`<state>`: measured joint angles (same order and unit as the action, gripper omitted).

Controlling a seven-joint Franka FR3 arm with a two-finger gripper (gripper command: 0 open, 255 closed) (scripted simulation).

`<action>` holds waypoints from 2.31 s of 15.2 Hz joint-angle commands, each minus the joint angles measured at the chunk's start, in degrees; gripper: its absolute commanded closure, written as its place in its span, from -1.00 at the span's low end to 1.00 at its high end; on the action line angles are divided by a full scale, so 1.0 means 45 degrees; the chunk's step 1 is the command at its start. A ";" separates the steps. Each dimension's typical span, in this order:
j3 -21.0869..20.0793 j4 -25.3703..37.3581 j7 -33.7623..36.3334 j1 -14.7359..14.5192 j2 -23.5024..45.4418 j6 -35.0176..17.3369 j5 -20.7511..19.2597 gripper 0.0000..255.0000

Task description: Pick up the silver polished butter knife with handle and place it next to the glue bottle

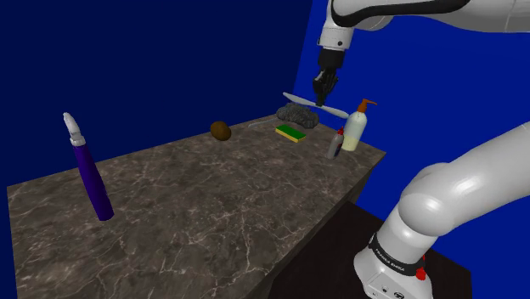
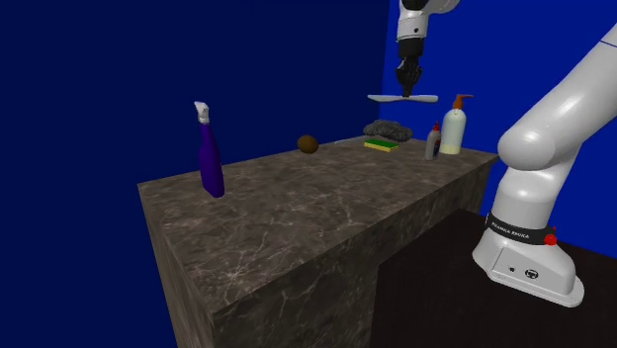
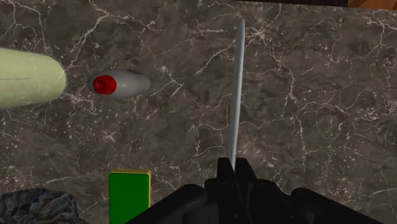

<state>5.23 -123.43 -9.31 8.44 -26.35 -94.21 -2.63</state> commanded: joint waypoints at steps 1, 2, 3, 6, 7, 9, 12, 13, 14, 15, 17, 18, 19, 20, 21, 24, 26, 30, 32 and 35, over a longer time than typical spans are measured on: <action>0.0475 0.0165 -0.0660 0.0236 0.0058 0.0086 -0.0243 1.00; 0.0481 -0.0021 -0.0656 0.0239 0.0040 -0.0082 -0.0248 1.00; 0.0488 -0.0205 -0.0652 0.0242 0.0025 -0.0251 -0.0255 1.00; 0.0508 -0.0742 -0.0641 0.0251 -0.0004 -0.0760 -0.0272 1.00; 0.0515 -0.0916 -0.0638 0.0254 -0.0008 -0.0930 -0.0278 1.00; 0.0530 -0.1258 -0.0632 0.0260 -0.0008 -0.1272 -0.0289 1.00; 0.0553 -0.1753 -0.0625 0.0269 0.0015 -0.1789 -0.0306 1.00; 0.0561 -0.1913 -0.0623 0.0272 0.0028 -0.1963 -0.0311 1.00; 0.0570 -0.2071 -0.0621 0.0274 0.0044 -0.2137 -0.0316 1.00; 0.0579 -0.2227 -0.0619 0.0277 0.0064 -0.2312 -0.0321 1.00; 0.0596 -0.2531 -0.0616 0.0282 0.0111 -0.2664 -0.0332 1.00; 0.0606 -0.2680 -0.0614 0.0284 0.0140 -0.2841 -0.0337 1.00; 0.0615 -0.2826 -0.0613 0.0287 0.0171 -0.3019 -0.0341 1.00; 0.0625 -0.2970 -0.0612 0.0289 0.0206 -0.3198 -0.0346 1.00; 0.0634 -0.3111 -0.0611 0.0291 0.0244 -0.3377 -0.0351 1.00; 0.0664 -0.3522 -0.0610 0.0296 0.0378 -0.3921 -0.0363 1.00; 0.0685 -0.3784 -0.0610 0.0299 0.0484 -0.4289 -0.0370 1.00; 0.0728 -0.4277 -0.0614 0.0303 0.0738 -0.5035 -0.0381 1.00; 0.0751 -0.4509 -0.0617 0.0304 0.0886 -0.5415 -0.0385 1.00; 0.0785 -0.4837 -0.0624 0.0303 0.1136 -0.5992 -0.0387 1.00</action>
<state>8.73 -144.88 -12.14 9.85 -21.86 -120.21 -4.42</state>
